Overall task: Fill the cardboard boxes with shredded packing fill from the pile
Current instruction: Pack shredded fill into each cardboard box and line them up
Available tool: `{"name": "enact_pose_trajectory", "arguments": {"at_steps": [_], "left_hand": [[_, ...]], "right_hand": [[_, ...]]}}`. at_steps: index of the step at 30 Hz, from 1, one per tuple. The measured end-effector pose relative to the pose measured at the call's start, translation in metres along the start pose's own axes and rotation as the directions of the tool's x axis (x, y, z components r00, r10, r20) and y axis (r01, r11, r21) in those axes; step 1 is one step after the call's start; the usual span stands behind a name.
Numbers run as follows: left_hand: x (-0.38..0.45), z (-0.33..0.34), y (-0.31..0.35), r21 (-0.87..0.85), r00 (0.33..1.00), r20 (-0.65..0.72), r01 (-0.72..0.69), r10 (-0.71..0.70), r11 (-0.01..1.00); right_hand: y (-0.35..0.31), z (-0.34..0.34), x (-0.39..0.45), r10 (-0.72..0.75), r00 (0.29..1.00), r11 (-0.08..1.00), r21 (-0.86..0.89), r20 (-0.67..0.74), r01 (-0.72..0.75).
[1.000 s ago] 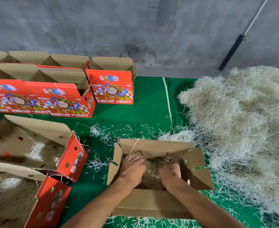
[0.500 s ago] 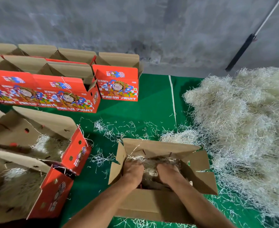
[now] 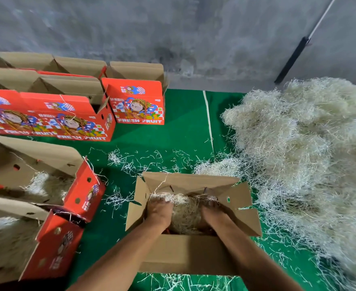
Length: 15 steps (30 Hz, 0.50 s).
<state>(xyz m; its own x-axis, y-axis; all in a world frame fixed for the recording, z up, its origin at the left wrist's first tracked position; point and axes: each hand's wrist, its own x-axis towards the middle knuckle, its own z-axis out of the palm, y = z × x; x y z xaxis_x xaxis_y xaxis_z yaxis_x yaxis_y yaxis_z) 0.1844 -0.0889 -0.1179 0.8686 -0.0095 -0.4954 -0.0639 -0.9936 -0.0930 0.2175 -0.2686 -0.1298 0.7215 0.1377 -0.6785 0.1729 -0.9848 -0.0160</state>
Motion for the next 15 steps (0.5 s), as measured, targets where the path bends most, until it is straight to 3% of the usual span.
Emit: {"name": "enact_pose_trajectory", "arguments": {"at_steps": [2,4,9,15], "left_hand": [[-0.001,-0.003,0.005,-0.108,0.987,-0.159,-0.033,0.016,0.994],[-0.005,0.0,0.012,-0.245,0.979,-0.202,-0.086,0.036,0.966],[-0.012,0.011,0.007,-0.16,0.986,0.119,-0.095,0.115,0.983],[-0.004,0.007,-0.008,0.069,0.982,0.189,-0.033,0.019,0.997]], "right_hand": [[-0.003,0.0,0.003,-0.007,0.996,0.997,0.081,-0.086,0.014],[-0.012,-0.003,0.001,-0.043,0.997,0.991,0.123,-0.056,0.049],[-0.019,0.007,-0.004,-0.05,0.995,0.998,0.029,0.081,0.048],[-0.012,-0.005,-0.004,0.02,0.993,0.998,0.06,0.117,-0.027]]}}
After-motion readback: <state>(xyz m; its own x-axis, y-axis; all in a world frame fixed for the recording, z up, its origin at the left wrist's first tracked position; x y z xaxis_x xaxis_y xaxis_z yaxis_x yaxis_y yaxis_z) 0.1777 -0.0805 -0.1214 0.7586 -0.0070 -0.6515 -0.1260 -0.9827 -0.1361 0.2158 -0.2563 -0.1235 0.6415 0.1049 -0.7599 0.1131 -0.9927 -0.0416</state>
